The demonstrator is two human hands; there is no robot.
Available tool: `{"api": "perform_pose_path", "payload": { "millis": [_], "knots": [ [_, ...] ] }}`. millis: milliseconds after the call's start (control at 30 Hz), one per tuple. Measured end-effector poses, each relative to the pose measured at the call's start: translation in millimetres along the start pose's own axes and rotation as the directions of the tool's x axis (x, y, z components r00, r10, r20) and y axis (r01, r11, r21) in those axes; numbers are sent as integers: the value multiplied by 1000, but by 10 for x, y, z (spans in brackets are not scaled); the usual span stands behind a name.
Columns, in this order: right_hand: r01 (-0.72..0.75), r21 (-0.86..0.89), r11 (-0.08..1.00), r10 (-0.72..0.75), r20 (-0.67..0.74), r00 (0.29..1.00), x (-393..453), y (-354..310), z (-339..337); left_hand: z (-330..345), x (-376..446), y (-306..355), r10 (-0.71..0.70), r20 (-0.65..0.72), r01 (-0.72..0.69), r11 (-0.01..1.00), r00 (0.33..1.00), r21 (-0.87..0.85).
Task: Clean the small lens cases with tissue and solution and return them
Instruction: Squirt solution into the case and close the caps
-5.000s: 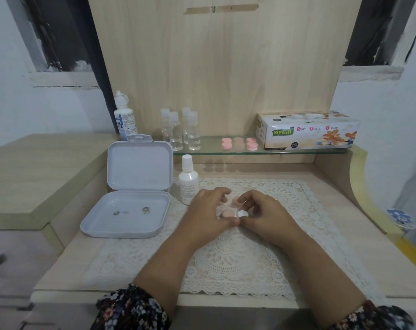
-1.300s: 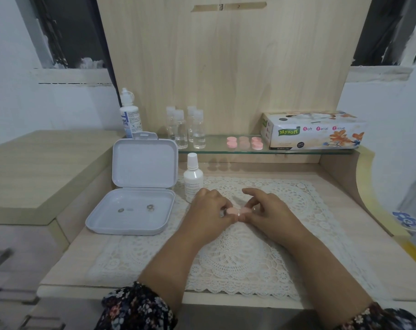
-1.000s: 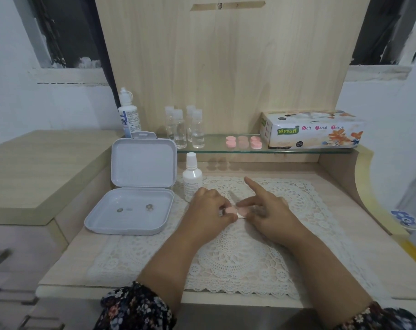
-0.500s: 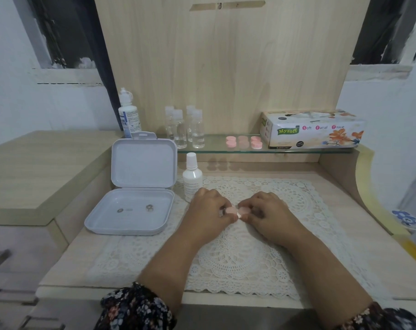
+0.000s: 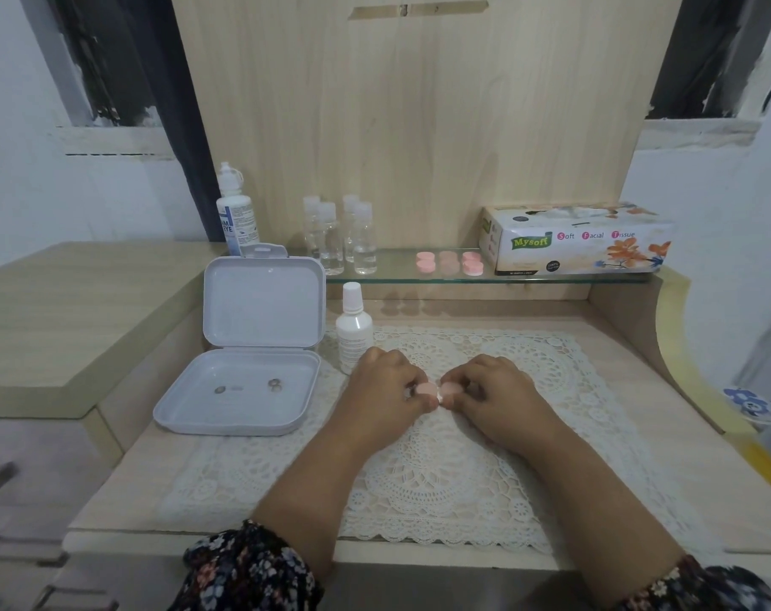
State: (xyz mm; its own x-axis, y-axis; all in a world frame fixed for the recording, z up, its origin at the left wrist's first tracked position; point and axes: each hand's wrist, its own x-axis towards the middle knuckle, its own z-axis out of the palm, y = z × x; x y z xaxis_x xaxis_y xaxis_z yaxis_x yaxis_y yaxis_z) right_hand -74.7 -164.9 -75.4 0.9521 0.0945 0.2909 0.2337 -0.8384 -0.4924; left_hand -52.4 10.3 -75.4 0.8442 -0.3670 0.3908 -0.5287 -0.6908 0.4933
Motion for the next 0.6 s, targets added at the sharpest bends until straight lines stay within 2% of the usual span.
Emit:
{"api": "perform_pose_path", "payload": {
  "millis": [333, 600],
  "knots": [
    [32, -46, 998, -32, 0, 999, -9, 5, -4, 15, -15, -5, 0, -35, 1, 999, 999, 41],
    [45, -67, 997, -45, -6, 999, 2, 20, 17, 22, 29, -25, 37, 17, -38, 998, 999, 42]
  ]
}}
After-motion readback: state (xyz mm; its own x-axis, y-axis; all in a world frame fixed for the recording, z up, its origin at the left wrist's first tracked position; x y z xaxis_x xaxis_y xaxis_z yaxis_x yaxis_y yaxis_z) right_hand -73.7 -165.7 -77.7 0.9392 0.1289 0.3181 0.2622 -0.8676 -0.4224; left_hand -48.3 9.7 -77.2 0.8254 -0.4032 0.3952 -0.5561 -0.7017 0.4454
